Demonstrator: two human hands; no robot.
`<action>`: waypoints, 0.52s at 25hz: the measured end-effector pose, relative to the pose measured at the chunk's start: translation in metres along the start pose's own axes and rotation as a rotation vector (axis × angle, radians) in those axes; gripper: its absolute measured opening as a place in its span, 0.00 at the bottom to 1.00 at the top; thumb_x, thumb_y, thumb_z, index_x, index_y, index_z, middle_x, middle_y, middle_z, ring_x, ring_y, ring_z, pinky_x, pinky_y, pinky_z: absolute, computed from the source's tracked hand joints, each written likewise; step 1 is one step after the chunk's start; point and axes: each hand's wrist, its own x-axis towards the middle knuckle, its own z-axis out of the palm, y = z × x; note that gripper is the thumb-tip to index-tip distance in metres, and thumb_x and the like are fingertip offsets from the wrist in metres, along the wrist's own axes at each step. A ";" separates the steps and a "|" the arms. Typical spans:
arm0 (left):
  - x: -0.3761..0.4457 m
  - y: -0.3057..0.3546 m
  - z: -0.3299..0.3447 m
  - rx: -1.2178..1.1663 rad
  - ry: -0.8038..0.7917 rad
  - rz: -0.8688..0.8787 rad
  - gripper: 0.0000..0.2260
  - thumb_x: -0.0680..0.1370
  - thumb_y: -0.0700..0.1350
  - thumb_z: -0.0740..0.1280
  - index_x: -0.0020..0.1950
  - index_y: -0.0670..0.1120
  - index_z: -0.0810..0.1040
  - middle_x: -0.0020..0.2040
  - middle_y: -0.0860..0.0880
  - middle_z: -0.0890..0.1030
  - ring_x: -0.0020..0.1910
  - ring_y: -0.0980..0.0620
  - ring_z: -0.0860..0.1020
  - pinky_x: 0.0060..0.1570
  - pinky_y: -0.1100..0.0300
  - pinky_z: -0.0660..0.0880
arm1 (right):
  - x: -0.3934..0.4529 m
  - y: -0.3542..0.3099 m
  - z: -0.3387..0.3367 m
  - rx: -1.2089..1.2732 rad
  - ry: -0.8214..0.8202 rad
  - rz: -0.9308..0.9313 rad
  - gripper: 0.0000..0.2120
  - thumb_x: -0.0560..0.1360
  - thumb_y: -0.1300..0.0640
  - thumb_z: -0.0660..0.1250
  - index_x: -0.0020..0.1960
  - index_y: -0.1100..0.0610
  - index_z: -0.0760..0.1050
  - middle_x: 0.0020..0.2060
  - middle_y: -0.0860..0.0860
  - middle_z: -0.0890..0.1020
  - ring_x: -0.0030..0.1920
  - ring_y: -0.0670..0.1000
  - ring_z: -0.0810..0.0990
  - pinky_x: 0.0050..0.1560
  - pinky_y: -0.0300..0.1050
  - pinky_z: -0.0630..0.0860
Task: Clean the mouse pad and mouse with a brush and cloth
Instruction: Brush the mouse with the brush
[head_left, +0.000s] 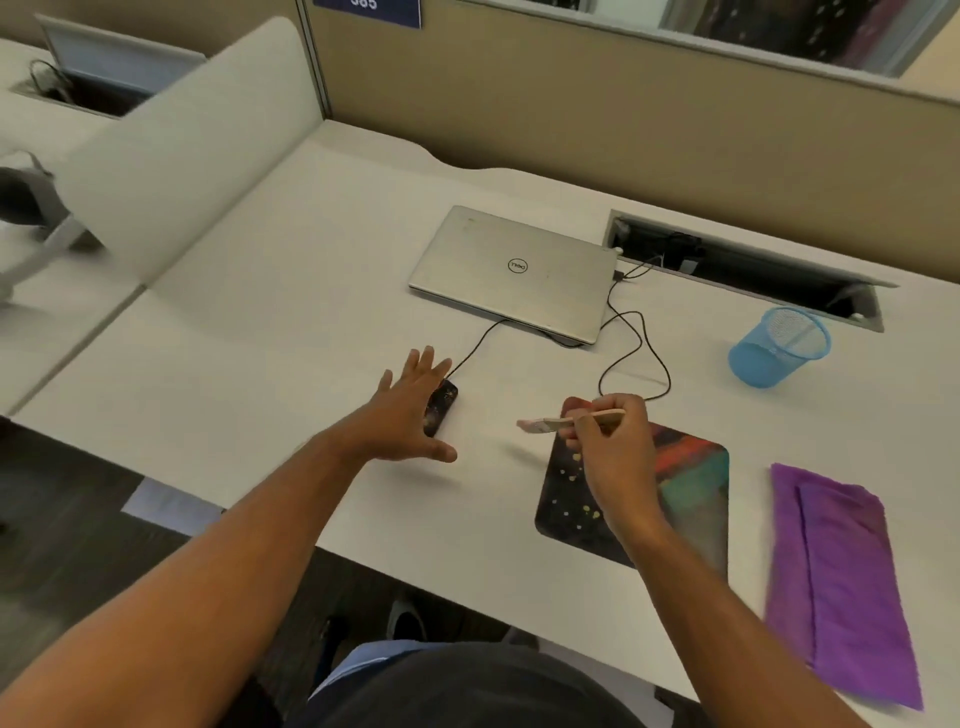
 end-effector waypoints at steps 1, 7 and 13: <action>-0.002 -0.013 -0.006 0.004 -0.028 -0.011 0.58 0.66 0.63 0.78 0.81 0.55 0.40 0.80 0.52 0.34 0.77 0.54 0.31 0.76 0.46 0.36 | 0.002 -0.005 0.014 0.016 -0.022 -0.019 0.07 0.80 0.56 0.69 0.54 0.49 0.72 0.47 0.50 0.85 0.44 0.47 0.87 0.47 0.46 0.83; 0.008 -0.057 -0.021 0.039 -0.154 -0.026 0.62 0.63 0.60 0.81 0.80 0.57 0.38 0.80 0.50 0.34 0.76 0.52 0.31 0.76 0.43 0.36 | 0.017 -0.027 0.078 -0.022 -0.067 -0.067 0.05 0.81 0.58 0.69 0.53 0.52 0.73 0.45 0.49 0.83 0.42 0.45 0.86 0.49 0.48 0.85; 0.025 -0.072 -0.020 0.064 -0.201 0.014 0.62 0.60 0.60 0.82 0.81 0.56 0.41 0.80 0.49 0.35 0.76 0.52 0.31 0.75 0.44 0.35 | 0.027 -0.032 0.100 -0.100 -0.041 -0.052 0.04 0.81 0.57 0.68 0.51 0.51 0.74 0.47 0.49 0.83 0.47 0.48 0.86 0.50 0.49 0.85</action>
